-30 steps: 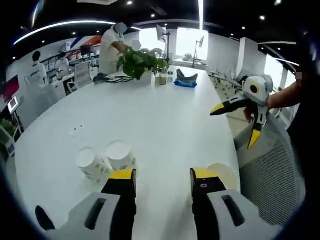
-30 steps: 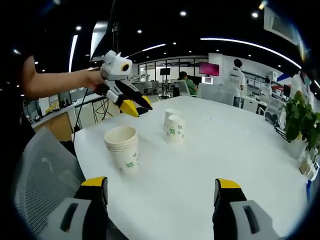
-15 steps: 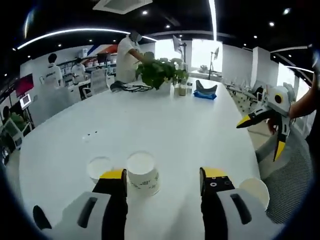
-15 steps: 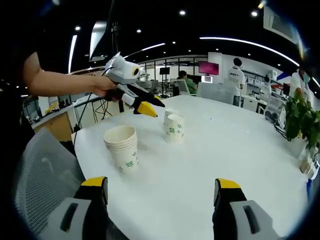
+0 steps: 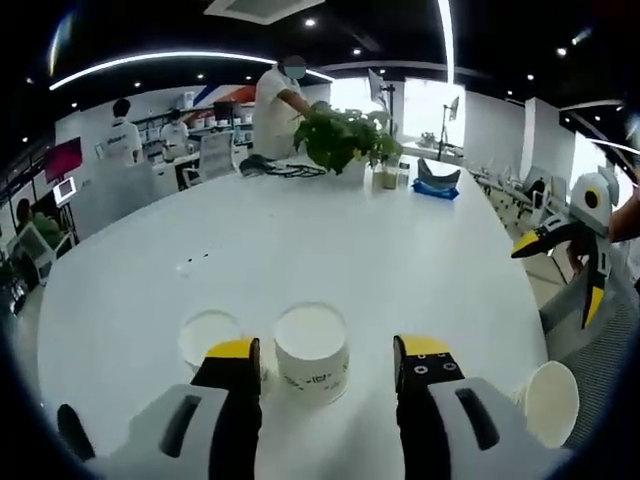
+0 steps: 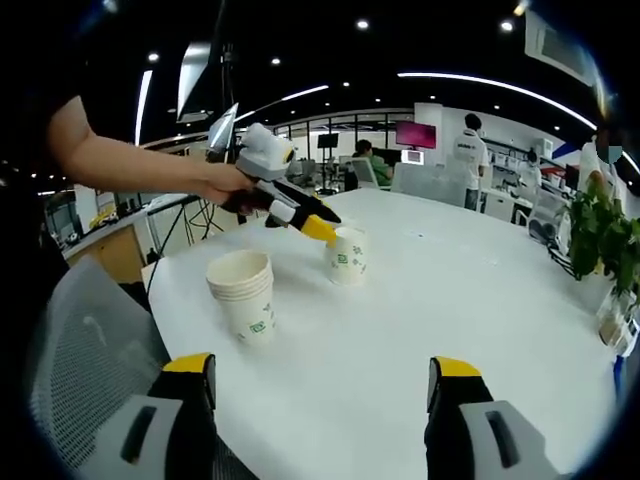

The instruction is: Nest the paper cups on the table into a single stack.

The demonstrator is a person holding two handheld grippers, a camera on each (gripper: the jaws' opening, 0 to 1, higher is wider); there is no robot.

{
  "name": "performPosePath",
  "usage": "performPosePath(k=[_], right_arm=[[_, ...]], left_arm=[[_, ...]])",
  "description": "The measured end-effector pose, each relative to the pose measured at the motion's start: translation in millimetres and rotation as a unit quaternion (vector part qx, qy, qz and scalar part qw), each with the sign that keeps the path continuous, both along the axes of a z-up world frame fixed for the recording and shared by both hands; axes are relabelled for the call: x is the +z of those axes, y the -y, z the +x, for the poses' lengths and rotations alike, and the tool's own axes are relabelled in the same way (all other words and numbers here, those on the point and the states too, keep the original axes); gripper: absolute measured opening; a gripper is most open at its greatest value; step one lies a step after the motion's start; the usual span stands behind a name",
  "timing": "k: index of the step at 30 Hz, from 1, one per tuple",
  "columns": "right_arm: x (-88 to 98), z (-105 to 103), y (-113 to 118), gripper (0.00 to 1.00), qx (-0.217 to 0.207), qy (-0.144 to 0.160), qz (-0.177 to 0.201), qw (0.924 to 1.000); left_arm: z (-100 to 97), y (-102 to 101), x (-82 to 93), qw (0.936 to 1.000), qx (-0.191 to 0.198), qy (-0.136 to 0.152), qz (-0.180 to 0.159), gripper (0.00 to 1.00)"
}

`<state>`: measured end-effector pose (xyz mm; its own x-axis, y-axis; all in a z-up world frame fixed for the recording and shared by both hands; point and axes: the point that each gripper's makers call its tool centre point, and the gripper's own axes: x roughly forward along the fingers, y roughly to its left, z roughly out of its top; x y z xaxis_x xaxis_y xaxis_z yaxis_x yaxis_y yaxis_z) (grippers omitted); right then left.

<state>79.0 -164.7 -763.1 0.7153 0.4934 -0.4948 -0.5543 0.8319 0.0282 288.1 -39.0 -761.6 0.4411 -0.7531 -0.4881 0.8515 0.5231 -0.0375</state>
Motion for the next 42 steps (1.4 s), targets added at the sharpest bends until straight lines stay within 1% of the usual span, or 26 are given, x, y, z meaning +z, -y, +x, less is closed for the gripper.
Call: performPosePath(k=[3,4,10,12,16,21,26,27,35,38,42], right_arm=[[-0.5,0.2,0.5,0.88,0.000,0.000,-0.001,1.0000],[-0.6,0.3,0.9,0.88,-0.001,0.000,-0.001,1.0000],[-0.7,1.1,2.8,0.87,-0.005,0.001,0.000,1.0000],[-0.6,1.4,3.2,0.87,-0.006,0.001,0.000,1.0000],[-1.5,1.7,4.8,0.87,-0.007,0.001,0.001,1.0000],[-1.1,2.2,4.6,0.87,-0.009,0.000,0.003,1.0000],[-1.6,2.0,3.6,0.86,-0.007,-0.001,0.002,1.0000],[-1.9,1.9,3.6,0.86,-0.007,-0.002,0.002,1.0000],[-2.0,2.3,3.6,0.86,-0.007,-0.002,0.002,1.0000],[-1.9,2.7,4.0,0.86,-0.008,-0.001,0.002,1.0000],[-1.6,3.0,4.1,0.86,-0.008,0.000,0.003,1.0000]], left_arm=[[1.9,3.7,-3.3,1.0000,-0.001,-0.003,0.000,0.50],[4.2,5.5,-7.2,1.0000,-0.001,-0.004,0.001,0.50],[11.2,9.0,-17.2,1.0000,0.003,-0.007,0.006,0.47],[10.6,8.9,-18.3,0.9999,0.005,-0.006,0.008,0.47],[18.3,9.9,-23.2,0.9998,0.011,-0.008,0.013,0.45],[24.6,10.0,-25.1,0.9997,0.017,-0.009,0.013,0.41],[24.3,11.7,-23.2,0.9996,0.023,-0.011,0.010,0.37],[23.7,12.7,-22.9,0.9996,0.022,-0.013,0.008,0.35],[23.0,12.2,-21.6,0.9995,0.027,-0.017,0.005,0.34],[21.8,10.5,-17.9,0.9994,0.028,-0.019,0.001,0.34],[15.8,12.2,-12.1,0.9997,0.023,-0.013,0.001,0.34]])
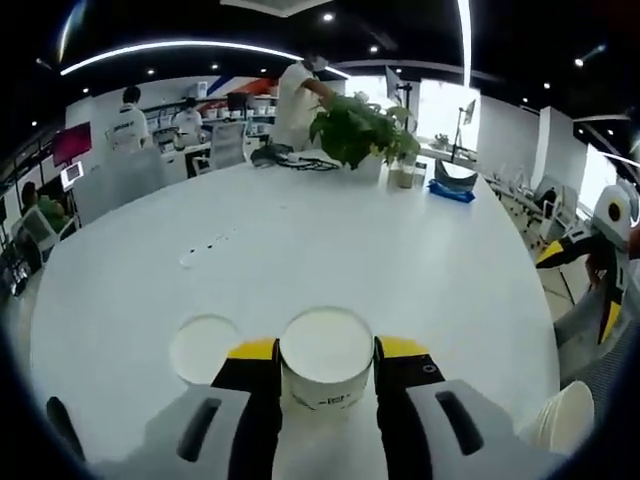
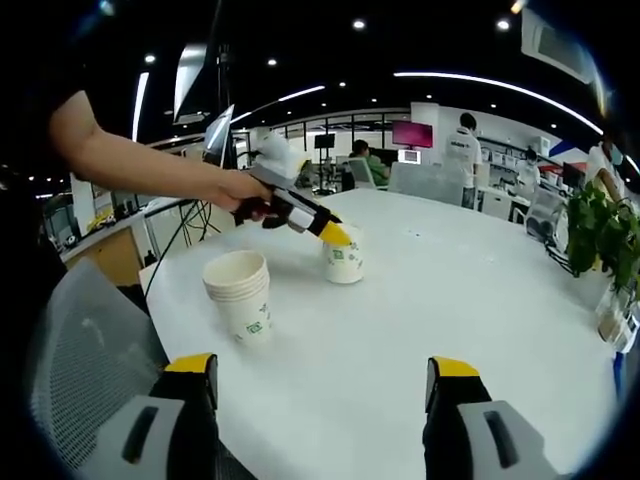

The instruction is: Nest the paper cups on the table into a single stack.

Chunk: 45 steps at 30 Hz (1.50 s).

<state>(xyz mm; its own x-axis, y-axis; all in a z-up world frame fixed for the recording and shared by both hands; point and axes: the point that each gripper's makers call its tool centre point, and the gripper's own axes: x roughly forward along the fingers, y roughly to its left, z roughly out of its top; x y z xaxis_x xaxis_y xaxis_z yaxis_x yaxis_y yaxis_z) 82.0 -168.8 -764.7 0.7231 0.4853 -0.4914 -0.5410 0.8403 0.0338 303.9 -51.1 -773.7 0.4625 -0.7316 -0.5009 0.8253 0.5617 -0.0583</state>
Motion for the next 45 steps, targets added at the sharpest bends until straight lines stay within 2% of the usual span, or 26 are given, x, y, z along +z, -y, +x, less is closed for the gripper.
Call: performPosePath(k=[15,18,20,24,27,30,41,45], right_arm=[[6.4,-1.3,-6.5,0.85,0.011,0.004,0.017,0.9998],[8.6,-1.1,-6.3,0.85,0.011,0.004,0.021,0.9997],[9.7,-0.3,-5.4,0.85,0.010,0.005,0.022,0.9997],[12.9,1.6,-3.9,0.83,0.005,0.004,0.031,0.9995],[20.8,2.8,-8.8,0.82,0.008,0.008,0.052,0.9986],[25.3,3.6,-14.9,0.81,0.017,0.010,0.057,0.9982],[40.6,6.9,-40.0,0.79,0.046,0.020,0.077,0.9957],[48.7,7.3,-49.5,0.73,0.060,0.037,0.085,0.9939]], left_arm=[[-28.8,-6.3,31.0,0.9999,-0.014,0.008,-0.002,0.34],[-44.6,-1.2,51.7,0.9996,-0.023,0.009,-0.016,0.34],[-49.0,1.2,56.1,0.9993,-0.031,0.014,-0.018,0.34],[-63.2,0.0,80.7,0.9989,-0.033,0.019,-0.028,0.34],[-69.9,0.5,89.9,0.9984,-0.036,0.018,-0.040,0.34],[-81.4,-0.3,101.8,0.9979,-0.040,0.016,-0.049,0.34],[-108.5,-8.4,117.4,0.9963,-0.049,0.008,-0.070,0.34],[-117.8,-12.3,123.4,0.9950,-0.048,0.007,-0.087,0.34]])
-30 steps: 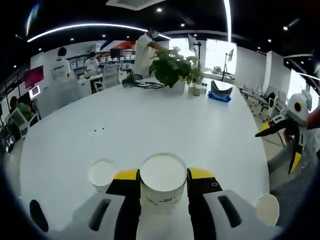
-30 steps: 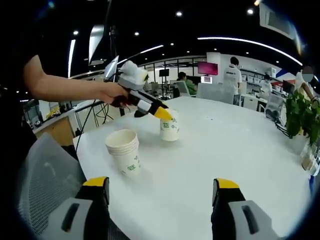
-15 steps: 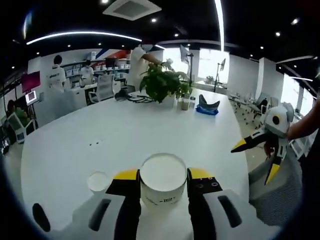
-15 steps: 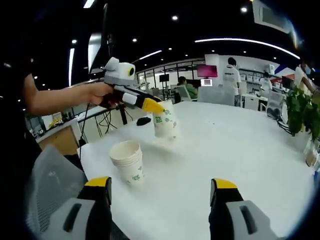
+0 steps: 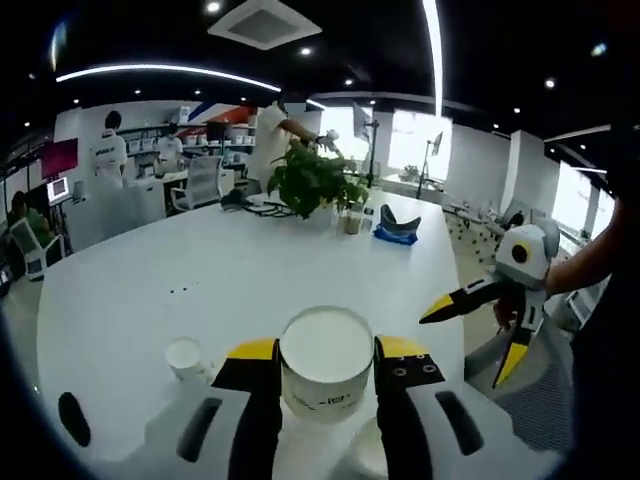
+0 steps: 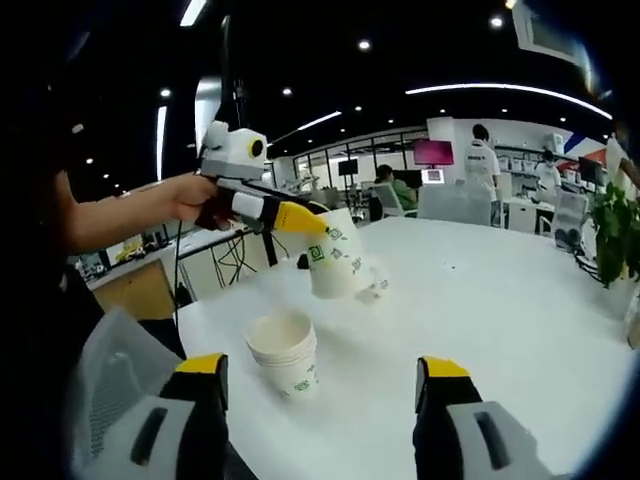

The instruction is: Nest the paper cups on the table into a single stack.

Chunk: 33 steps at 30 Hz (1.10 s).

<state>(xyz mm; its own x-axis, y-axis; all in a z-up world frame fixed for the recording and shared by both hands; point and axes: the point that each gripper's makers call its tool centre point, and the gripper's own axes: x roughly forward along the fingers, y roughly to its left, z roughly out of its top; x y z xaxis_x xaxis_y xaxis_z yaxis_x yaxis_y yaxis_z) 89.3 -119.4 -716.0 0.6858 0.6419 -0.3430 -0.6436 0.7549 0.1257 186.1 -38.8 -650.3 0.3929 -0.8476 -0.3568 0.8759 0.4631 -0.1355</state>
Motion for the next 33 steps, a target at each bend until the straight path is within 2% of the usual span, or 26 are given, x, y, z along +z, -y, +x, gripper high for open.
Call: performPosePath(k=[8,14,18,26,33], right_arm=[[7.1,1.3,-18.5,0.69,0.019,0.008,0.021,0.9996],[12.7,2.3,-33.9,0.61,0.040,0.015,0.042,0.9982],[15.6,4.4,-41.7,0.58,0.049,0.018,0.052,0.9973],[16.4,3.2,-52.1,0.54,0.059,0.010,0.072,0.9957],[19.8,-0.5,-58.7,0.42,0.069,-0.001,0.096,0.9930]], left_arm=[[-14.6,-8.4,7.5,0.9998,0.002,0.003,-0.020,0.34],[-23.2,-11.9,17.9,0.9991,-0.004,0.001,-0.041,0.34],[-30.0,-11.3,15.7,0.9992,-0.009,-0.004,-0.040,0.34],[-47.0,-8.0,15.8,0.9984,-0.023,-0.012,-0.050,0.34],[-62.1,-5.7,18.9,0.9969,-0.048,-0.017,-0.061,0.34]])
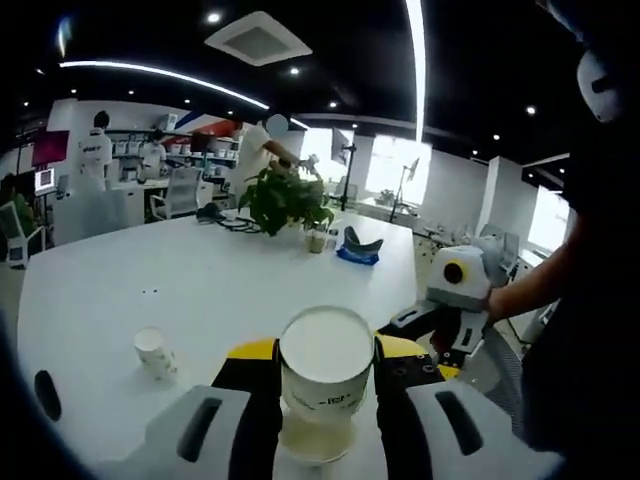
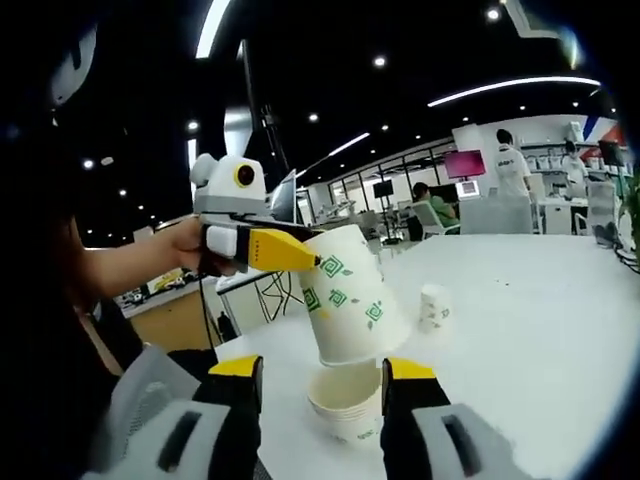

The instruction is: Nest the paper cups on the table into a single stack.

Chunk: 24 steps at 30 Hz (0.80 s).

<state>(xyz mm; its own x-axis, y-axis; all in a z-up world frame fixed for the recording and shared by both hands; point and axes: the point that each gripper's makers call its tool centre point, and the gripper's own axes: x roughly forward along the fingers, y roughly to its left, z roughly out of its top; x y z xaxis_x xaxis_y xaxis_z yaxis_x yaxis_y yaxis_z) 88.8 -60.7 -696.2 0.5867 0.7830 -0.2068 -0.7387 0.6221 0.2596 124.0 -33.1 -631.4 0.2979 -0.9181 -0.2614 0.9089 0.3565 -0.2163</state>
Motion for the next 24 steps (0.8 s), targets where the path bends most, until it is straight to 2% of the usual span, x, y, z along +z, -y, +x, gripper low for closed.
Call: performPosePath(k=[10,14,24], right_arm=[[4.0,0.3,6.0,0.34,-0.004,-0.010,0.028,0.9995],[4.6,0.3,8.4,0.30,-0.004,-0.017,0.037,0.9992],[16.2,-1.2,10.3,0.21,0.010,-0.019,0.068,0.9974]], left_arm=[[-5.7,-12.6,-11.0,0.9997,-0.005,-0.024,-0.006,0.34],[-11.7,-19.3,-22.0,0.9991,-0.017,-0.037,0.009,0.33],[-24.6,-30.8,-37.8,0.9973,-0.047,-0.043,0.036,0.33]])
